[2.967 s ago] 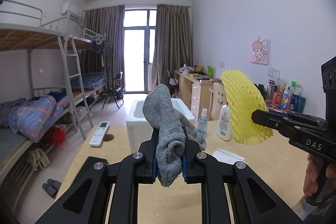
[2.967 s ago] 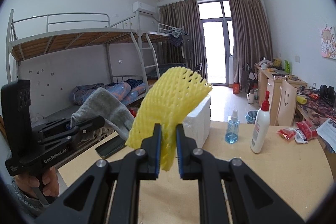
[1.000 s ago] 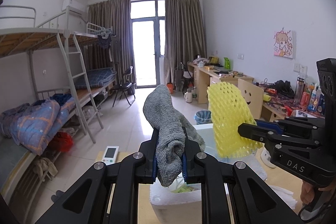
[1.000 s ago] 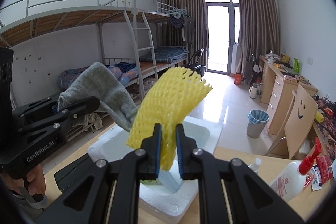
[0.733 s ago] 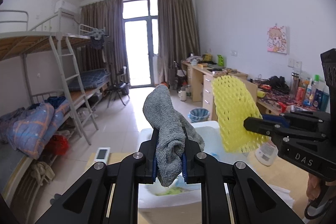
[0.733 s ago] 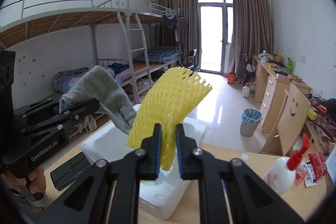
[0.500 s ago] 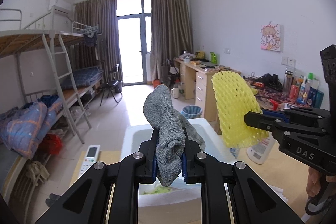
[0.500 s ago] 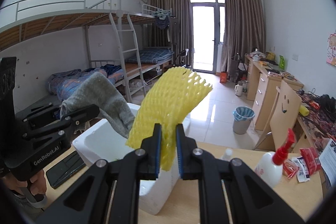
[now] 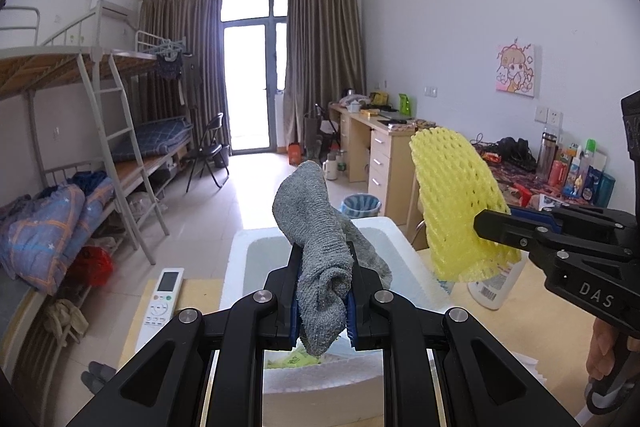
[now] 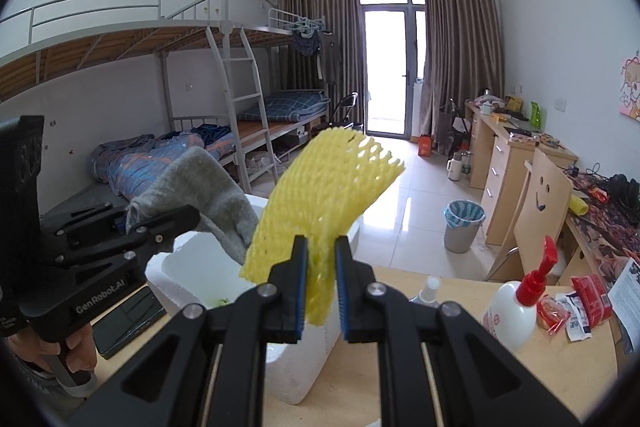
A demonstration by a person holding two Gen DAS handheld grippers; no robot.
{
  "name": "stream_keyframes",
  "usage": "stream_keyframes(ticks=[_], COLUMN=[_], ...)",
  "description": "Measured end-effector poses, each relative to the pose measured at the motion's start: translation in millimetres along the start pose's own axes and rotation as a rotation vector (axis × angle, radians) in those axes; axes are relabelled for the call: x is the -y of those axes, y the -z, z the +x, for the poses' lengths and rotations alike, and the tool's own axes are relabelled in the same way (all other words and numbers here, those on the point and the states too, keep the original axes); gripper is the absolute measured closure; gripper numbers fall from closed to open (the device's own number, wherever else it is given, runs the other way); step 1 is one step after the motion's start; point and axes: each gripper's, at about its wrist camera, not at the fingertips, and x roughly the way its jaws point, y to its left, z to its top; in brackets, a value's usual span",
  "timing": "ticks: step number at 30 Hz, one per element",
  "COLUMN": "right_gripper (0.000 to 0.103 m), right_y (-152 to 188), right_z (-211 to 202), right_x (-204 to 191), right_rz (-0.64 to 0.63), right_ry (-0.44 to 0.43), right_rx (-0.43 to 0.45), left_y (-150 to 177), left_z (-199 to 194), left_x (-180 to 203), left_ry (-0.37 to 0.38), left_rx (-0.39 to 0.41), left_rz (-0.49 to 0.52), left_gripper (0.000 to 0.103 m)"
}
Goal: Organize soft objects
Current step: 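Open the left tool to drop the grey sock into the foam box, then lower the right tool into the foam box and release the yellow net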
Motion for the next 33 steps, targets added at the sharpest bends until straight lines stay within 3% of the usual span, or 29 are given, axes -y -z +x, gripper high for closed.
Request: stream_keyframes(ticks=[5, 7, 9, 10, 28, 33], right_gripper=[0.087, 0.087, 0.087, 0.087, 0.087, 0.087], right_y=[-0.5, -0.8, -0.7, -1.1, -1.2, -2.1], right_z=[3.8, 3.9, 4.6, 5.3, 7.4, 10.3], right_x=[0.5, 0.5, 0.2, 0.0, 1.2, -2.9], right_rz=[-0.005, -0.008, -0.007, -0.009, -0.015, -0.021], right_ry=[0.007, 0.007, 0.009, 0.012, -0.001, -0.017], right_rx=[-0.004, -0.002, -0.001, -0.002, -0.008, -0.01], left_y=[-0.2, -0.5, -0.1, 0.0, 0.0, 2.5], left_z=[6.8, 8.2, 6.9, 4.4, -15.3, -25.8], left_x=[-2.7, -3.9, -5.3, -6.5, -14.3, -21.8], left_ry=[0.017, 0.01, -0.002, -0.011, -0.064, -0.111], left_rx=[-0.025, -0.025, -0.013, 0.004, 0.052, 0.065], left_rz=[-0.019, -0.031, -0.037, -0.049, -0.029, -0.024], left_gripper=[0.08, 0.058, 0.008, 0.001, 0.001, 0.001])
